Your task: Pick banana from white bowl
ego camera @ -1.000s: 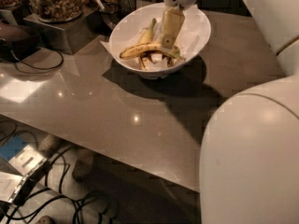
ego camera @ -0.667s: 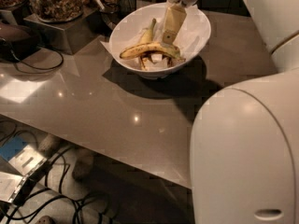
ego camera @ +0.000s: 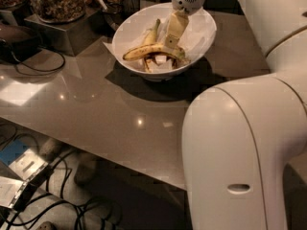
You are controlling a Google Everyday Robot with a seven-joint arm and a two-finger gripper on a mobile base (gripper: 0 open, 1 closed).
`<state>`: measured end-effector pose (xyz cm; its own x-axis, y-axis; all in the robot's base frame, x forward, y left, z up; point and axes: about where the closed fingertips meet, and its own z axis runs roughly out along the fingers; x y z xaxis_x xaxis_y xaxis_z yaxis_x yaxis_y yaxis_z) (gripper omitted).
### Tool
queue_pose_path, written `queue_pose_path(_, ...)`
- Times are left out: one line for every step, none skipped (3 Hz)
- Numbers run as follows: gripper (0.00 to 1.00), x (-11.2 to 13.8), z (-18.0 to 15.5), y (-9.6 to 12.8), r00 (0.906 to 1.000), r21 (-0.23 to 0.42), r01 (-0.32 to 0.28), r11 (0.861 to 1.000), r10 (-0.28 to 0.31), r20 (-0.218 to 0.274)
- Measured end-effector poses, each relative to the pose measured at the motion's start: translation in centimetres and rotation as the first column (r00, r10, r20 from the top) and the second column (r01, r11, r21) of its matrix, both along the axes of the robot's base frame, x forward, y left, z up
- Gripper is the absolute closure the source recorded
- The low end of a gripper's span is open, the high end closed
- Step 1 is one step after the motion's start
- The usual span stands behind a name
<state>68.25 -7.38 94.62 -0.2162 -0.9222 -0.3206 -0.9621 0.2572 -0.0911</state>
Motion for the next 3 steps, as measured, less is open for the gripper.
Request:
queue_pose_path(0.28,0.2,-1.1,0.2,0.9993,0.013,0.018,1.000,-0.017,-0.032)
queue_pose_path(0.33,0.1,-1.8,0.5,0.9975,0.026,0.034,0.999,-0.032,-0.063)
queue_pose_path(0.33,0.1,-2.1,1.6,0.9960,0.029,0.037,0.999,-0.035,-0.083)
